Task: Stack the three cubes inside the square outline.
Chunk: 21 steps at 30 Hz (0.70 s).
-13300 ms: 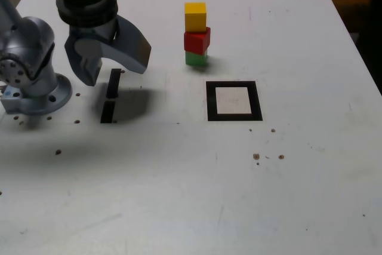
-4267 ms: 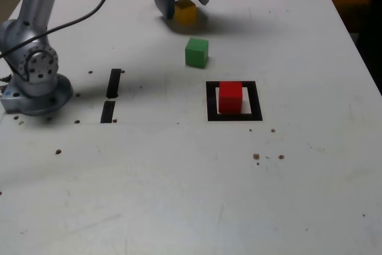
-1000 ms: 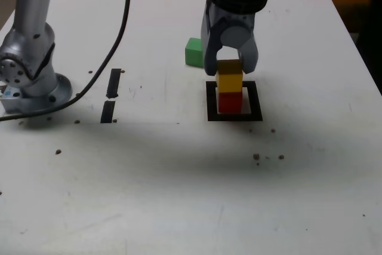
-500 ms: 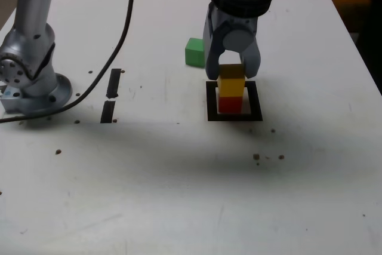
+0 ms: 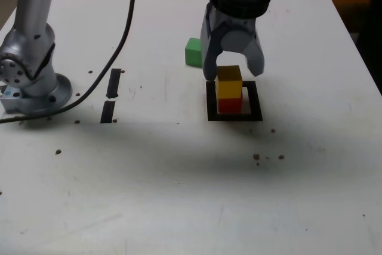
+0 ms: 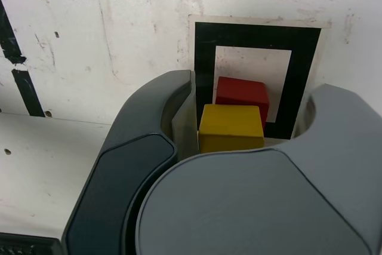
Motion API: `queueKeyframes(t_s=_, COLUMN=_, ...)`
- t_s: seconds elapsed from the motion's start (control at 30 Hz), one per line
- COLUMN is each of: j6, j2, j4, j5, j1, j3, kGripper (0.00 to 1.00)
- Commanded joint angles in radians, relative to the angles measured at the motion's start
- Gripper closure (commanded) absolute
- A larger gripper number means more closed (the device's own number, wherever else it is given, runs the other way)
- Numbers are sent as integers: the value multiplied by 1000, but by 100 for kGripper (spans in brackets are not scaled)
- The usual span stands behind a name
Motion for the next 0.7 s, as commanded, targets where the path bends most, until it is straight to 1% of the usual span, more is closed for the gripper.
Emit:
queueKeyframes(t_s=0.0, j6=-1, j2=3, j4=-2, j5=5, j1=-2, j3=-2, kGripper=13)
queueKeyframes(t_s=0.07, j6=-1, j2=-2, j4=2, j5=13, j1=-2, j3=-2, kGripper=12)
queueKeyframes(t_s=0.17, j6=-4, j2=-31, j4=33, j5=39, j1=2, j3=1, kGripper=10)
queueKeyframes(t_s=0.23, j6=-8, j2=-73, j4=72, j5=62, j1=9, j3=12, kGripper=9)
queueKeyframes(t_s=0.3, j6=-13, j2=-136, j4=109, j5=82, j1=27, j3=42, kGripper=7)
queueKeyframes(t_s=0.37, j6=-15, j2=-174, j4=119, j5=87, j1=40, j3=68, kGripper=6)
queueKeyframes(t_s=0.53, j6=-4, j2=-230, j4=114, j5=101, j1=88, j3=137, kGripper=4)
queueKeyframes(t_s=0.6, j6=19, j2=-236, j4=86, j5=112, j1=120, j3=170, kGripper=3)
queueKeyframes(t_s=0.67, j6=64, j2=-231, j4=30, j5=113, j1=159, j3=207, kGripper=2)
